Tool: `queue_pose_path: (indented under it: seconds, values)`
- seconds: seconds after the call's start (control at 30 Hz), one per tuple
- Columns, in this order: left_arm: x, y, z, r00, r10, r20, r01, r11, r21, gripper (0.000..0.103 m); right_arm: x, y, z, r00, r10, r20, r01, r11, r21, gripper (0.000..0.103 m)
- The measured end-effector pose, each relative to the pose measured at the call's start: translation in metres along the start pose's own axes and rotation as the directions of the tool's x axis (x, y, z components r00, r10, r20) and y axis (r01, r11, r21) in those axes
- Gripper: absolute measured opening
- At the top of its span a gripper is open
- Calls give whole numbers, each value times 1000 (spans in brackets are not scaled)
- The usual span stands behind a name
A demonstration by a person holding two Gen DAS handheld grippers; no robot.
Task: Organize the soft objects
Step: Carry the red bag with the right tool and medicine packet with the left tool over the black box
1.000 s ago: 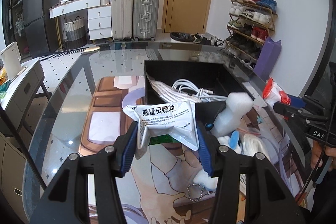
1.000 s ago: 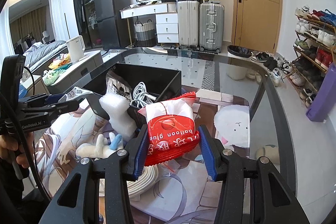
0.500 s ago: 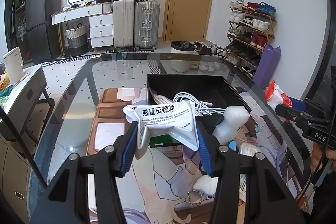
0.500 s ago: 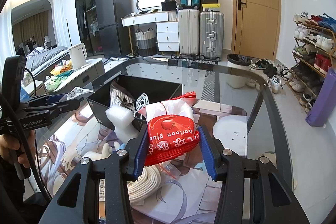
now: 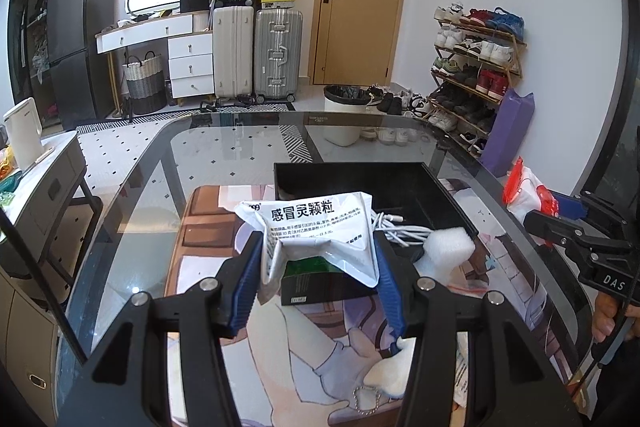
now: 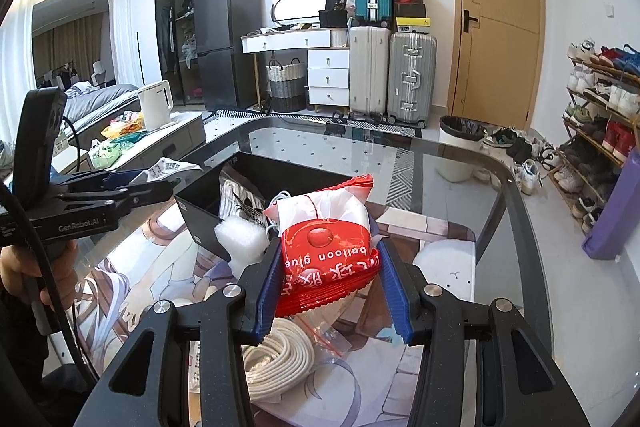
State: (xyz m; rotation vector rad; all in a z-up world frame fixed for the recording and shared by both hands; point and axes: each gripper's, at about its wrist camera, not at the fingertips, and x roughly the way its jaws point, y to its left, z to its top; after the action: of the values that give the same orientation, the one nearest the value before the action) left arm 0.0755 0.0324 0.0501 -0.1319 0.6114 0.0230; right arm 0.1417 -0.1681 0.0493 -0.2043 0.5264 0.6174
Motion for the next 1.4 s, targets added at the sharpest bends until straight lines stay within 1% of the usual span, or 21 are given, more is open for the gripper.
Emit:
queue_pose_path:
  seconds: [0.23,0.7,1.03,1.4]
  values:
    - [6,-6,7,1000,-6,4,6,1000,10,51,4,3,10,1000,6,5,-6,1000,-21,47]
    - [20,-9,15,1000,-11,-18,11,1000,4,51,21,8,30,999,31,6,-31,998,-58,47]
    - [31,-8,16,999,-14,-35,14,1000,-4,51,44,18,40,999,45,-20,-46,996,-80,47]
    - [45,-10,16,999,-9,-46,8,1000,-21,51,63,25,40,996,74,-48,-77,994,-76,47]
